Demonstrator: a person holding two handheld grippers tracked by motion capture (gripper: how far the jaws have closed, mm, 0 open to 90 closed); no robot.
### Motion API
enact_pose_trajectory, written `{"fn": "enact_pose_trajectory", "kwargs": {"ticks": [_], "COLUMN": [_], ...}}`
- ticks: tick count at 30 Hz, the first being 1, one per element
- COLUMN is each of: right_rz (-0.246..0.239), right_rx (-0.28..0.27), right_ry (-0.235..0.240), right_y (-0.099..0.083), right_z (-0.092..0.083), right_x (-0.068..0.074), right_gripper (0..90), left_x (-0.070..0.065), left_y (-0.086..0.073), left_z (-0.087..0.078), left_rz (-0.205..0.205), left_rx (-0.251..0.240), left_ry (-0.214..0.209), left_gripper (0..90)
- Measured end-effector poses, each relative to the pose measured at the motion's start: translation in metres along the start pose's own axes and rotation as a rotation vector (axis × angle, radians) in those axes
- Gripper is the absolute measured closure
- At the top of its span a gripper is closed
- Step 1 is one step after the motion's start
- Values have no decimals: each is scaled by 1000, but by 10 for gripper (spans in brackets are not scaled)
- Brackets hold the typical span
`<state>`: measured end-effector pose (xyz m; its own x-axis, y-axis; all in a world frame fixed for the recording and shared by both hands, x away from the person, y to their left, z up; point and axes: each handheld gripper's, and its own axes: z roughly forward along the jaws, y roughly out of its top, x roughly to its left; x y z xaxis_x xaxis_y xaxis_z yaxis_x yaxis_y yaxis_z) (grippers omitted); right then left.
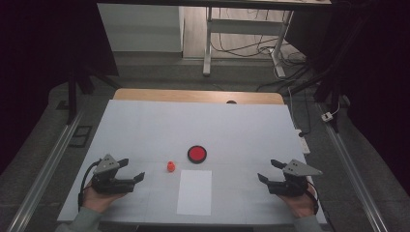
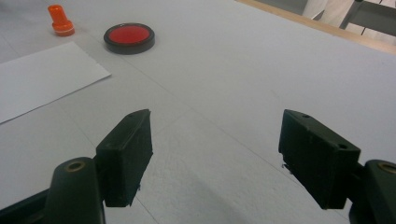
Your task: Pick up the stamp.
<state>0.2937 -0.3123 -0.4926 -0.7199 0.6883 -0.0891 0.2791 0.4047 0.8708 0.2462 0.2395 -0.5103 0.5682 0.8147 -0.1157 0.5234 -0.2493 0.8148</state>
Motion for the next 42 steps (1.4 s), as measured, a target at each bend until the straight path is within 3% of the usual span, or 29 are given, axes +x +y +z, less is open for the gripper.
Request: {"fn": "enact_pose_trajectory", "kwargs": {"ticks": [15,27,35,42], "right_rz": [9,15,24,28], "right_rx": [-1,-4,-11,-10], "right_ry": [21,8,11,6], "right_y": [-3,-2,-3,-4], "right_z": [0,1,1,0], "right_x": [2,1,2,1], "right_gripper": [262,272,278,281], "left_x": [-1,-14,-16,-25], "left_y": [10,22,34,50], "left_z": [-4,-3,0,6], "left_rz": [17,85,79,112], "left_rx": [-13,-13,-5,6], "left_ry": [-6,-25,-38,-52], "left_gripper": [179,200,203,206]}}
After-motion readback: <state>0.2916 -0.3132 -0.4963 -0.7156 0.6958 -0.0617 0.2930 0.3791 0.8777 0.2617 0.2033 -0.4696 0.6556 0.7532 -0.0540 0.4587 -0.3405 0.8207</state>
